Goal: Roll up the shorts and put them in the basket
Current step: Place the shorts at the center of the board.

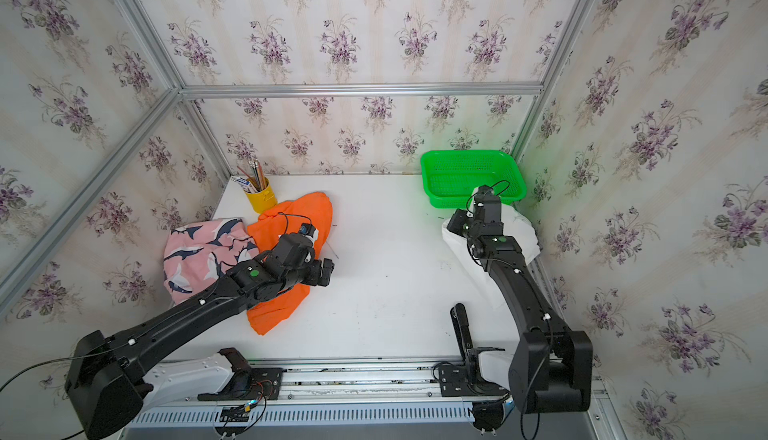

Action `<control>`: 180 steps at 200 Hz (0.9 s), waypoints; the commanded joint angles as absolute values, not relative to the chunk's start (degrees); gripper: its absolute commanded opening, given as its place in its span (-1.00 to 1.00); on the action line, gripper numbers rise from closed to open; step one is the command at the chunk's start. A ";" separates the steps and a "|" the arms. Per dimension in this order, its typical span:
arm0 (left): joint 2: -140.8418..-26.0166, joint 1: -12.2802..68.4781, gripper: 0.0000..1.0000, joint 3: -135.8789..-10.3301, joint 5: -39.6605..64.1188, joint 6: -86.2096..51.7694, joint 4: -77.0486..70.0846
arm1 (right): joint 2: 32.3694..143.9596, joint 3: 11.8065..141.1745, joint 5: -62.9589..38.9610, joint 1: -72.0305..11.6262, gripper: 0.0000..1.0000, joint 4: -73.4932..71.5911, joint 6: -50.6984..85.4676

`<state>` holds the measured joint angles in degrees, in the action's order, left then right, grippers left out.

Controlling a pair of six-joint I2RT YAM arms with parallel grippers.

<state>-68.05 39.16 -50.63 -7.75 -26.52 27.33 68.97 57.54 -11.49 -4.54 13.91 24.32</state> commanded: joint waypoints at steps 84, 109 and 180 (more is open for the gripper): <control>-66.08 40.28 0.98 -58.18 -12.61 -26.39 31.63 | 75.25 93.19 -19.09 -24.17 -1.00 16.82 26.05; -64.11 40.26 0.98 -58.26 -13.16 -25.77 32.94 | 73.13 84.20 -7.31 -24.14 -1.00 18.81 23.16; -63.43 40.60 0.98 -56.61 -12.17 -26.33 36.56 | 73.37 61.40 10.45 -24.15 -0.13 24.20 23.20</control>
<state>-62.81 40.53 -57.10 -12.16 -26.04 35.14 73.67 62.43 5.69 -23.97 24.38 23.62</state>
